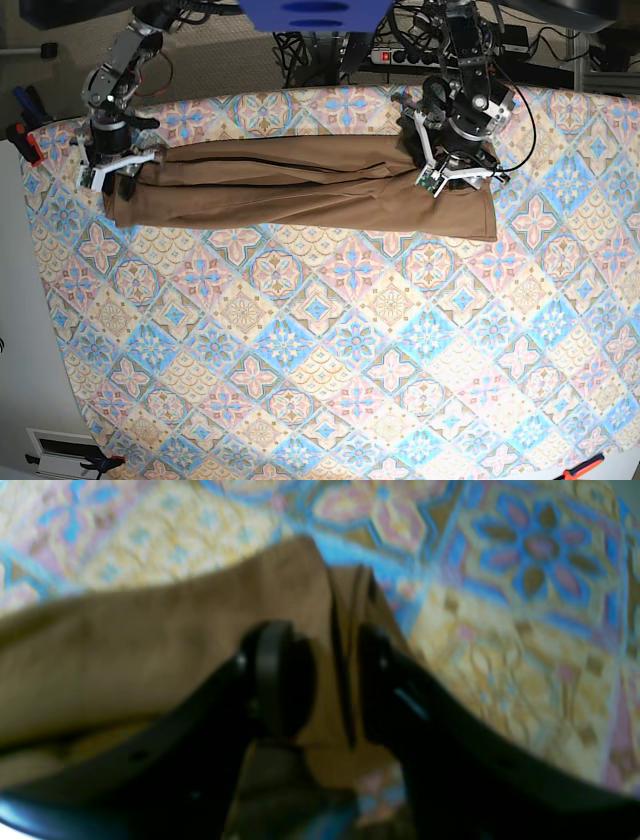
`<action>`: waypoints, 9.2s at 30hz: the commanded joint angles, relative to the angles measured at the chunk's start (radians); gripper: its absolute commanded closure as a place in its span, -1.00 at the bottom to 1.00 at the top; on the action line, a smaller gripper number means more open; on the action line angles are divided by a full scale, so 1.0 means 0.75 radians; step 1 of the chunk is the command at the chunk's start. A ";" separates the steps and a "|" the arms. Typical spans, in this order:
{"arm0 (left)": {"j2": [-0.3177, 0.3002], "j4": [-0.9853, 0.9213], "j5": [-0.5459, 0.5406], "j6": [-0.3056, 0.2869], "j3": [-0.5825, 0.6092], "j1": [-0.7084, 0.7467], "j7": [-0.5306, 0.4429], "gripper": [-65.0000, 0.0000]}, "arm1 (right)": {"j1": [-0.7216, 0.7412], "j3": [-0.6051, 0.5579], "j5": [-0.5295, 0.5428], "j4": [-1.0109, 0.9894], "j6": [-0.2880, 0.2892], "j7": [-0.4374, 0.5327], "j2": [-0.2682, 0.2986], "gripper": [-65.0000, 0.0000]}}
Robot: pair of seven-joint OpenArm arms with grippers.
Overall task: Layout the t-shirt on the table in an organized manner, then fold the t-shirt properly
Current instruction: 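Release the right gripper and regrasp the folded shirt end, then fold the shirt end with the right gripper toward the left gripper, then open both grippers and lift them off the folded shirt, then grasp the brown shirt end with the left gripper and fold it toward the right gripper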
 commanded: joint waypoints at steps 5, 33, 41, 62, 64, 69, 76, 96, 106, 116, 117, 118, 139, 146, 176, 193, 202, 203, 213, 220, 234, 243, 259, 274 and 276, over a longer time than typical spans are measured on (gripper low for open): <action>0.025 0.038 -0.014 0.009 0.001 -0.008 -0.019 -0.04 | 0.015 0.017 0.019 0.122 0.004 0.036 0.015 0.19; 0.058 0.128 -0.172 0.009 -0.003 -0.014 -0.021 -0.04 | 0.025 0.430 1.136 0.081 0.200 -0.543 -0.005 -0.23; 0.056 0.128 -0.172 0.009 -0.003 -0.016 -0.021 -0.04 | 0.025 0.483 1.148 -0.122 0.202 -0.567 -0.005 -0.20; 0.056 0.128 -0.172 0.009 -0.031 -0.016 -0.023 -0.04 | 0.070 0.266 1.146 -0.132 0.208 -0.731 -0.005 -0.20; 0.056 0.128 -0.176 0.009 -0.038 -0.018 -0.023 -0.04 | 0.070 0.211 1.148 -0.136 0.208 -0.731 -0.005 -0.20; 0.056 0.128 -0.172 0.009 -0.040 -0.018 -0.023 -0.04 | 0.092 0.164 1.146 -0.142 0.208 -0.729 -0.005 -0.20; 0.056 0.128 -0.172 0.009 -0.042 -0.018 -0.023 -0.04 | 0.201 0.133 1.144 -0.142 0.208 -0.729 0.036 -0.03; 0.085 0.128 -0.178 0.009 -0.038 -0.084 -0.025 -0.04 | 0.299 0.144 0.831 -0.128 0.202 -0.725 0.134 1.00; 0.140 0.128 -0.170 0.009 -0.036 -0.129 -0.025 -0.04 | 0.313 0.109 0.227 0.220 0.202 -0.622 0.077 1.00; 0.140 0.126 -0.168 0.009 -0.040 -0.125 -0.025 -0.04 | 0.219 -0.128 -0.102 0.416 0.202 -0.340 -0.101 1.00; 0.140 0.126 -0.168 0.009 -0.040 -0.125 -0.025 -0.04 | 0.197 -0.153 -0.127 0.416 0.202 -0.309 -0.118 1.00; 0.140 0.126 -0.168 0.009 -0.040 -0.123 -0.025 -0.04 | 0.174 -0.178 -0.159 0.418 0.202 -0.270 -0.132 1.00; 0.140 0.126 -0.168 0.009 -0.040 -0.119 -0.021 -0.04 | -0.218 -0.615 -0.309 0.418 0.079 0.253 -0.169 1.00; 0.140 0.124 -0.109 0.009 -0.040 -0.119 -0.021 -0.04 | -0.212 -0.763 -0.497 0.404 -0.021 0.276 -0.169 1.00; 0.140 0.114 -0.104 0.009 -0.040 -0.119 -0.021 -0.04 | -0.249 -1.153 -0.792 0.408 -0.117 0.278 -0.165 -0.20; 0.140 0.147 -0.902 0.009 -0.324 0.109 -0.013 -0.25 | -0.249 -1.027 -0.787 0.474 -0.117 0.280 -0.165 -0.21; -0.096 -0.068 -1.473 0.009 -0.426 0.080 0.456 -0.53 | -0.278 -0.975 -0.787 0.474 -0.117 0.280 -0.165 -0.21; -0.110 -0.131 -1.500 0.009 -0.437 0.061 0.449 -0.49 | -0.292 -0.975 -0.787 0.474 -0.117 0.280 -0.165 -0.21; -0.161 -0.322 -1.526 0.009 -0.398 0.008 0.437 -0.23 | -0.335 -0.975 -0.787 0.474 -0.117 0.280 -0.163 -0.21; -0.147 -0.434 -1.516 0.009 -0.353 -0.092 0.445 -0.23 | -0.335 -0.975 -0.787 0.474 -0.117 0.280 -0.163 -0.21; -0.149 -0.489 -1.512 0.009 -0.162 -0.155 0.441 -0.23 | -0.331 -0.959 -0.789 0.474 -0.117 0.280 -0.163 -0.21; -0.147 -0.516 -1.404 0.009 -0.158 -0.186 0.445 -0.13 | -0.333 -0.957 -0.789 0.476 -0.117 0.280 -0.163 -0.20; -0.220 -0.477 -1.410 0.009 -0.162 -0.260 0.447 1.00 | -0.333 -0.953 -0.787 0.514 -0.119 0.280 -0.163 -0.20; -0.265 0.120 -1.117 0.009 0.022 -0.272 0.660 1.00 | -0.333 -0.900 -0.783 0.521 -0.119 0.427 -0.165 -0.20; -0.261 0.128 -1.054 0.009 0.140 -0.305 0.664 1.00 | -0.333 -0.900 -0.783 0.521 -0.119 0.427 -0.165 -0.20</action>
